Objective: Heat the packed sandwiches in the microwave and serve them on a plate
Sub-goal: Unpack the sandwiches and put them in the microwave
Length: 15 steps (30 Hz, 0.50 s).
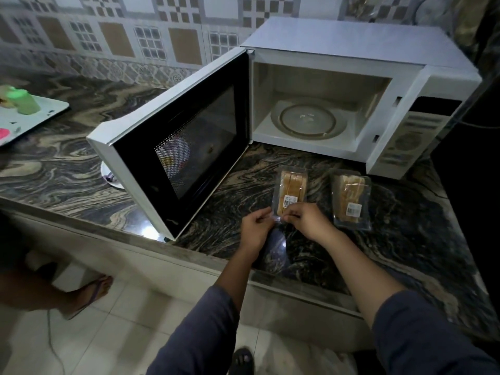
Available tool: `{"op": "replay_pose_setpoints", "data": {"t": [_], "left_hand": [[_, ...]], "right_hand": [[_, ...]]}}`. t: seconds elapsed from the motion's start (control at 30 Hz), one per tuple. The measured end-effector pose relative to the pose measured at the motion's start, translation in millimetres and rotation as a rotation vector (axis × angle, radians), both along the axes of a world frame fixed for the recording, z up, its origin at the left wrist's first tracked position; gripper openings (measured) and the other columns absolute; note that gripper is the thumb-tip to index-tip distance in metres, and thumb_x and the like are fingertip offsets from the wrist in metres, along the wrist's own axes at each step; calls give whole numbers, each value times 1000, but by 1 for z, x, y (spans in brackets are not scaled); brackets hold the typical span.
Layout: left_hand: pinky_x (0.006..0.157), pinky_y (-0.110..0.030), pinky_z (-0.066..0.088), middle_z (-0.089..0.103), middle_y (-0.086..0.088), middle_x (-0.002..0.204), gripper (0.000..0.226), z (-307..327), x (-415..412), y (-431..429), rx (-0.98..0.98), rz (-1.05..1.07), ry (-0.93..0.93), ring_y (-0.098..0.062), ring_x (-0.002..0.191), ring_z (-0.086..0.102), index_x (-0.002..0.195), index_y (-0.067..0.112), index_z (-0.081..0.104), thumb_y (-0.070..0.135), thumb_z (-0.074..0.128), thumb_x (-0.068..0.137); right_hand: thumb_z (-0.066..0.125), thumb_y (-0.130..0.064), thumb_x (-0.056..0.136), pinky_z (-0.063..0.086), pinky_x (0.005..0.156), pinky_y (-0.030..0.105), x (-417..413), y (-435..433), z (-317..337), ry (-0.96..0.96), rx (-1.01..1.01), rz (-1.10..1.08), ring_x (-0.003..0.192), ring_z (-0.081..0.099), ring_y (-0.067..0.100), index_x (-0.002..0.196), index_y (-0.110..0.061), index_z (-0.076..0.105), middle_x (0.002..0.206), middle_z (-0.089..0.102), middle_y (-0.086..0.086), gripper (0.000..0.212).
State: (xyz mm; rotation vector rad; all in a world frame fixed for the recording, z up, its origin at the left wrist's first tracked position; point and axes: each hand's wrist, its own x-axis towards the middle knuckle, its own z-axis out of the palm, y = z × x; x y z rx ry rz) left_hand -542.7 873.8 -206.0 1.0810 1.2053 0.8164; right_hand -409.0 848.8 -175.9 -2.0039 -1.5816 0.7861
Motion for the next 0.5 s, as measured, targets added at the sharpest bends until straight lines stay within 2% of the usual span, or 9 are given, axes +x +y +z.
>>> {"op": "replay_pose_setpoints", "data": {"t": [0.07, 0.17, 0.27, 0.37, 0.5], "left_hand": [[91, -33, 50, 63, -23, 115, 35, -1, 6, 1, -63, 111, -25, -22, 98, 60, 119, -8, 56, -3, 60, 85], [92, -37, 51, 65, -26, 111, 29, -1, 14, 3, -160, 253, -72, -25, 94, 62, 110, -8, 62, -4, 64, 81], [86, -35, 52, 66, -28, 107, 26, 0, 17, 6, -208, 294, -96, -25, 89, 62, 106, -8, 64, -6, 64, 80], [75, -30, 53, 67, -25, 102, 27, 1, 17, 6, -222, 295, -85, -25, 85, 62, 105, -6, 65, -8, 63, 79], [76, -28, 54, 68, -22, 102, 25, 1, 18, 4, -222, 303, -44, -23, 84, 63, 102, -3, 67, -7, 65, 78]], "right_hand": [[62, -13, 86, 46, 84, 27, -1, 3, 1, -3, -16, -15, 93, 63, 20, 88, -11, 73, 99, 70, 7, 12], [62, -13, 87, 46, 80, 24, -4, 8, 4, -39, -27, -28, 93, 63, 22, 89, -8, 73, 99, 70, 10, 13], [60, -11, 87, 40, 73, 19, -3, 11, 6, -73, -35, -19, 94, 64, 22, 87, -7, 73, 99, 70, 11, 13], [58, -8, 87, 41, 75, 19, -3, 12, 11, -96, -51, 10, 96, 63, 22, 89, -6, 72, 103, 69, 12, 14], [59, -6, 87, 40, 76, 18, -3, 12, 13, -74, -62, 10, 96, 63, 22, 89, -3, 72, 103, 69, 13, 14]]}}
